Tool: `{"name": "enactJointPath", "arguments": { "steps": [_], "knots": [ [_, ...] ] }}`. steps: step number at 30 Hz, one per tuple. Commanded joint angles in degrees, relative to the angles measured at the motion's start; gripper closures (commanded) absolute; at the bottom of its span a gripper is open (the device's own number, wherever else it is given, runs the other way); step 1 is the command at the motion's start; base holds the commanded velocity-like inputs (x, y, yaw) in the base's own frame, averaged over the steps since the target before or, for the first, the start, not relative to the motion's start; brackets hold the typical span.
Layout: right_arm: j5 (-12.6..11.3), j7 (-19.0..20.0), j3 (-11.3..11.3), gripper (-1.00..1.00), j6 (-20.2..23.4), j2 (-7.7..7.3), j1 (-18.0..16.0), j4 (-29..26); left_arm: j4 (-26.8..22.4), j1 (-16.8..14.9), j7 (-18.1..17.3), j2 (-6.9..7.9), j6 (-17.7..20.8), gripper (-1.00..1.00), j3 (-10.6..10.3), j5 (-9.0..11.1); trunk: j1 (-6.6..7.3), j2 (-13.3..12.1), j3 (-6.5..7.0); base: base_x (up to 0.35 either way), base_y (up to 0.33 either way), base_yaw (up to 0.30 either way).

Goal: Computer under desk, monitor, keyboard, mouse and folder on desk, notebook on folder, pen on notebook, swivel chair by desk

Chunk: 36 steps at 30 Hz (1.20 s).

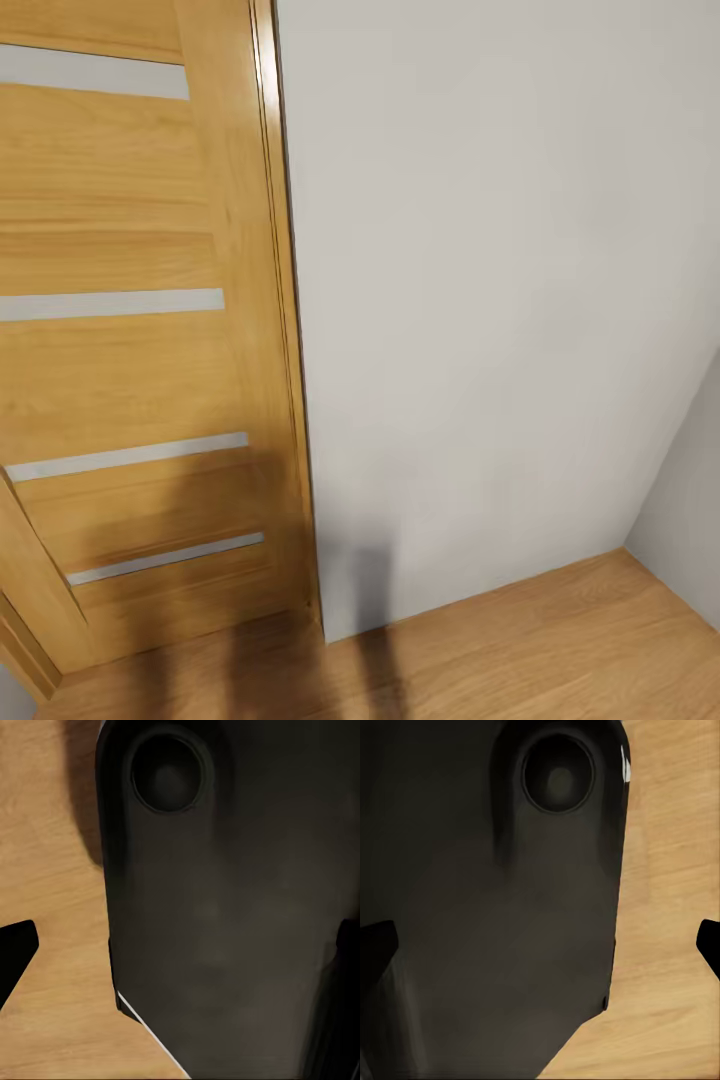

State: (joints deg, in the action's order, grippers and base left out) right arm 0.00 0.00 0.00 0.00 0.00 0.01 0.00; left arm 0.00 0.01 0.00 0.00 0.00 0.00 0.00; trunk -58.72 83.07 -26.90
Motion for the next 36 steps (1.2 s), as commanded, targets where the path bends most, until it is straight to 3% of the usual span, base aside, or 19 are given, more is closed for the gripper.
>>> {"name": "enactJointPath", "arguments": {
  "steps": [1,6,11,36],
  "knots": [
    [0.00,0.00,0.00,-1.00,0.00,0.00,-0.01,0.00,0.00,-0.01,0.00,0.00,0.00,-1.00,0.00,0.00,0.00,0.01,-0.03,0.000,0.000,0.000],
    [0.00,-0.21,0.17,-1.00,-0.54,1.62,0.25,-1.48,-1.30,1.58,-0.15,-1.62,-0.26,-1.00,-0.18,-0.01,0.00,0.01,-0.03,0.000,0.000,0.000],
    [-0.07,-0.26,-0.04,-1.00,-1.75,1.81,-0.05,-2.37,-1.38,2.68,-0.12,-2.85,-0.26,-1.00,-0.03,0.08,1.09,-1.99,0.87,0.000,0.000,0.000],
    [-0.07,-0.26,-0.08,-1.00,-9.77,1.58,-0.10,-4.05,-1.64,2.98,-0.23,-1.69,-0.26,-1.00,-0.28,0.03,6.59,-12.02,5.36,0.000,0.000,0.000]
  ]
}}
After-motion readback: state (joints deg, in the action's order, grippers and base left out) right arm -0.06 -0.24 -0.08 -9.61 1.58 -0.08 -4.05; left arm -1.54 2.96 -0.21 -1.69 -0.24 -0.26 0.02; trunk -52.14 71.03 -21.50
